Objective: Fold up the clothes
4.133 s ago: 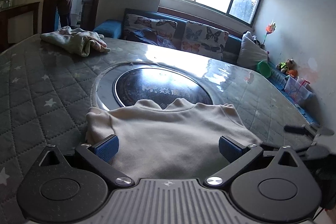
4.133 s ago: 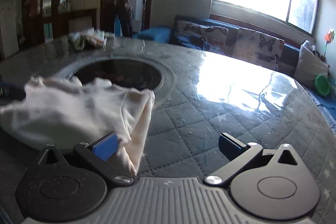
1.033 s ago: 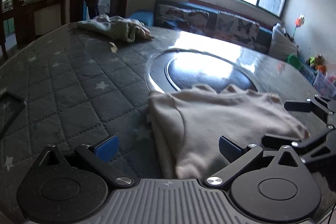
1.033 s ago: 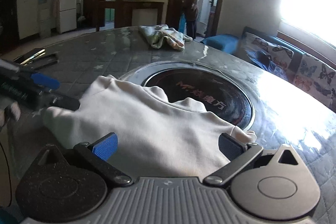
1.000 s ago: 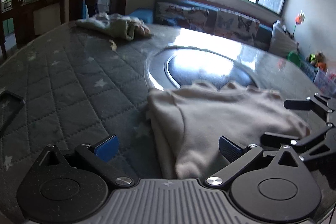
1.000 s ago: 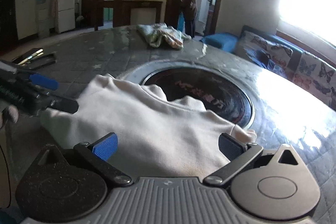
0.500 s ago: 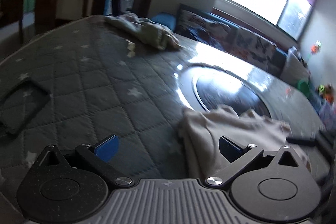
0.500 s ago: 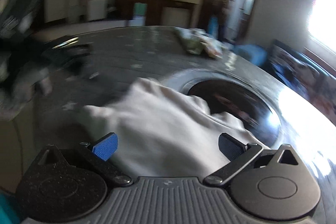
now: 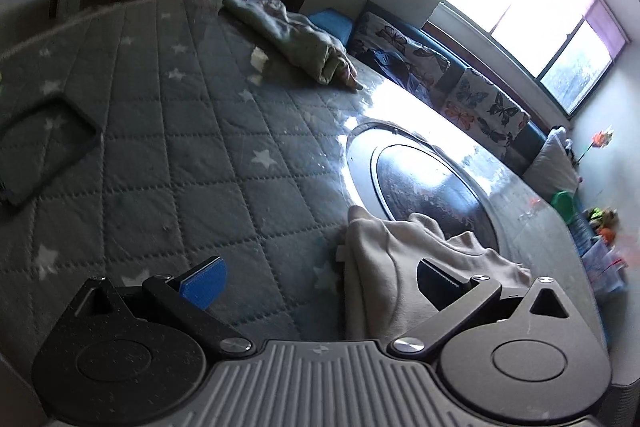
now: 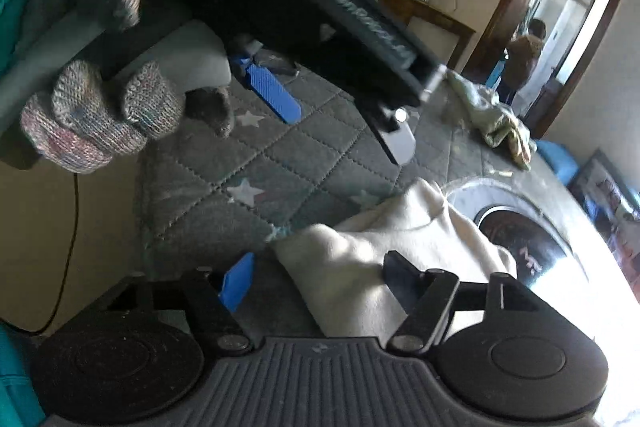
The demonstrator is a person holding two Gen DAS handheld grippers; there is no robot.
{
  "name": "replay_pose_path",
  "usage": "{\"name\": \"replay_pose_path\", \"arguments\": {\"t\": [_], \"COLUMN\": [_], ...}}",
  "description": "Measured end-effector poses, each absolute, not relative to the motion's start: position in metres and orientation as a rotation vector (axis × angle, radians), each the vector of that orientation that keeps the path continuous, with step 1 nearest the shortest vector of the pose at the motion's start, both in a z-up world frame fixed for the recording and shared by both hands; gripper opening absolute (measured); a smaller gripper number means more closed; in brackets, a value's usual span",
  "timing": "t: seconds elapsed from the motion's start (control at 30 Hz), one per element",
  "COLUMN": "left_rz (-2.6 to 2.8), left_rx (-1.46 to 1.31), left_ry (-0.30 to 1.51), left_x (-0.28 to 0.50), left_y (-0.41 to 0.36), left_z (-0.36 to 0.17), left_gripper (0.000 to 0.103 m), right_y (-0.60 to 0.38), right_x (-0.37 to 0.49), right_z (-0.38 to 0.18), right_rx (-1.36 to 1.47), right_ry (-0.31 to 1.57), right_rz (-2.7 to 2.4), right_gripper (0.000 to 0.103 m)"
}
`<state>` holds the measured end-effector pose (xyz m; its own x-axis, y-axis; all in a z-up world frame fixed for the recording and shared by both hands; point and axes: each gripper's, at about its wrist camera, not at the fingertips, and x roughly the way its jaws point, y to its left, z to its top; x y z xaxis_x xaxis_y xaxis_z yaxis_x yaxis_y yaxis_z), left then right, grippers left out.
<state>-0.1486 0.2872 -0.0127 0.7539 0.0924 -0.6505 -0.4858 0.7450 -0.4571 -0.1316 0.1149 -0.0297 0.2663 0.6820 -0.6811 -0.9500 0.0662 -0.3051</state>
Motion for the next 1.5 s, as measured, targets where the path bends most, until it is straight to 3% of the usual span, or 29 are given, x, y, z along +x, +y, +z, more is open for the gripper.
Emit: {"name": "replay_pose_path", "arguments": {"t": [0.3,0.57,0.9,0.97,1.13,1.33,1.4,1.5], "left_rz": [0.280,0.248,0.140,0.108,0.060,0.061,0.066,0.068], "left_rx": [-0.816,-0.999,-1.233,-1.267,-1.281,-1.267,-1.259,-1.240], "left_ry": [0.657,0.674,0.650,0.654,0.721,0.724,0.724,0.726], "left_x": [-0.141,-0.128,-0.105,-0.100,-0.089,-0.085,-0.086,-0.086], "left_y": [0.288,0.291,0.292,0.292,0.283,0.284,0.285,0.284], "left_z": [-0.021,-0.033,-0.052,-0.058,-0.075,-0.076,-0.075,-0.074], "left_gripper": [0.103,0.103,0.101,0.090,0.031,0.029,0.029,0.029], "right_y": [0.106,0.080,0.066,0.065,0.063,0.046,0.031,0.008], "right_x": [-0.103,-0.064,-0.043,-0.044,-0.044,-0.043,-0.035,-0.019], "right_z": [-0.014,0.008,0.013,0.012,0.009,0.009,0.011,0.012], "right_rx": [-0.591,-0.285,-0.132,-0.124,-0.104,-0.102,-0.080,-0.047], "right_ry": [0.529,0.692,0.723,0.722,0.724,0.714,0.703,0.692], "right_rz": [1.279,1.297,1.319,1.327,1.338,1.331,1.284,1.191], "right_gripper": [0.021,0.018,0.017,0.017,0.018,0.029,0.038,0.039]}}
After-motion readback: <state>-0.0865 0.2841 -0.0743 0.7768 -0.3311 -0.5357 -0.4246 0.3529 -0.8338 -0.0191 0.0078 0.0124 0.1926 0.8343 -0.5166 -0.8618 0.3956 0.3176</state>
